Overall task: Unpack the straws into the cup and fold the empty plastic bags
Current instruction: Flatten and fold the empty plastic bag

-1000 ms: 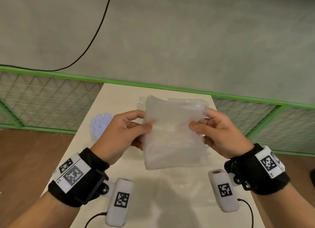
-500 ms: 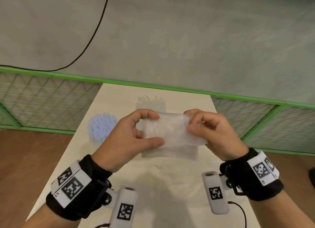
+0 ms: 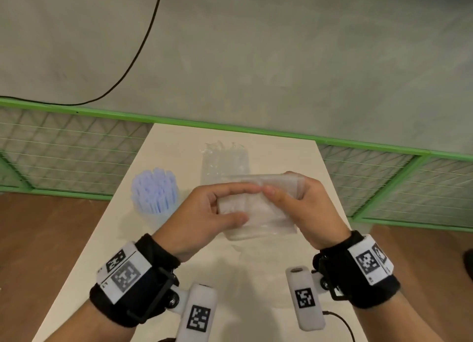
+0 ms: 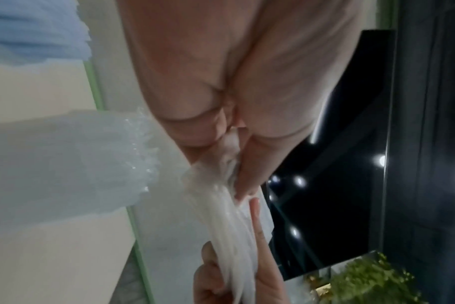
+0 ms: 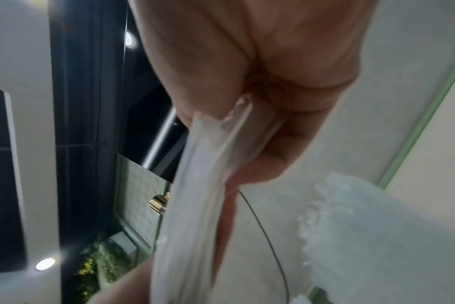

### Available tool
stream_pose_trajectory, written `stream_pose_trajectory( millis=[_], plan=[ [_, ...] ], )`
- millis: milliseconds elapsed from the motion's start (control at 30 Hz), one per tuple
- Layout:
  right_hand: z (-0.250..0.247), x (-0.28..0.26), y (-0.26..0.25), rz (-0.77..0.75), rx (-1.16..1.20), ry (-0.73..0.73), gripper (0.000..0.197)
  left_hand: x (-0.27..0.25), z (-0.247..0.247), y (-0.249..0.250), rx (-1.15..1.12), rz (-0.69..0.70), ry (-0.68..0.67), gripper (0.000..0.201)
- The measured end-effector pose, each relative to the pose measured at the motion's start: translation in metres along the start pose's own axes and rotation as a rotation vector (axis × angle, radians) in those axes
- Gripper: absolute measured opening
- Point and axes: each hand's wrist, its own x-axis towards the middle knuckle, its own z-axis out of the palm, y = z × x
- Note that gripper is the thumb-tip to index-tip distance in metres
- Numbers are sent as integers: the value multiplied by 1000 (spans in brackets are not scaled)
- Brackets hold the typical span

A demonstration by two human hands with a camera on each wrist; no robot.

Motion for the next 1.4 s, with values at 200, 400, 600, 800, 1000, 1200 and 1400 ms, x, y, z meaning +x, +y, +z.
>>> stream_pose_trajectory(
  millis=[200, 400, 600, 800, 1000, 1200, 1400],
  plan=[
    [-8, -14, 71, 344, 168, 1, 27, -17, -11, -29, 247, -59, 206, 46],
    [3, -73, 190, 406, -1067, -608, 76, -33, -37, -74, 768, -168, 331, 50],
    [0, -86, 215, 324, -1281, -566, 29, -48, -51, -109, 830, -266, 329, 49],
    [-10, -62, 149, 264, -554, -465, 3, -58, -66, -129, 775, -335, 298, 44],
    [-22, -48, 35, 222, 215, -428, 16, -62, -73, -134, 472, -349, 190, 82],
    [-27, -41, 12, 290, 366, -416, 33, -47, -61, -100, 146, -170, 81, 74],
    [-27, -33, 17, 328, 340, -329, 34, -30, -49, -64, 53, -103, -4, 83]
  ],
)
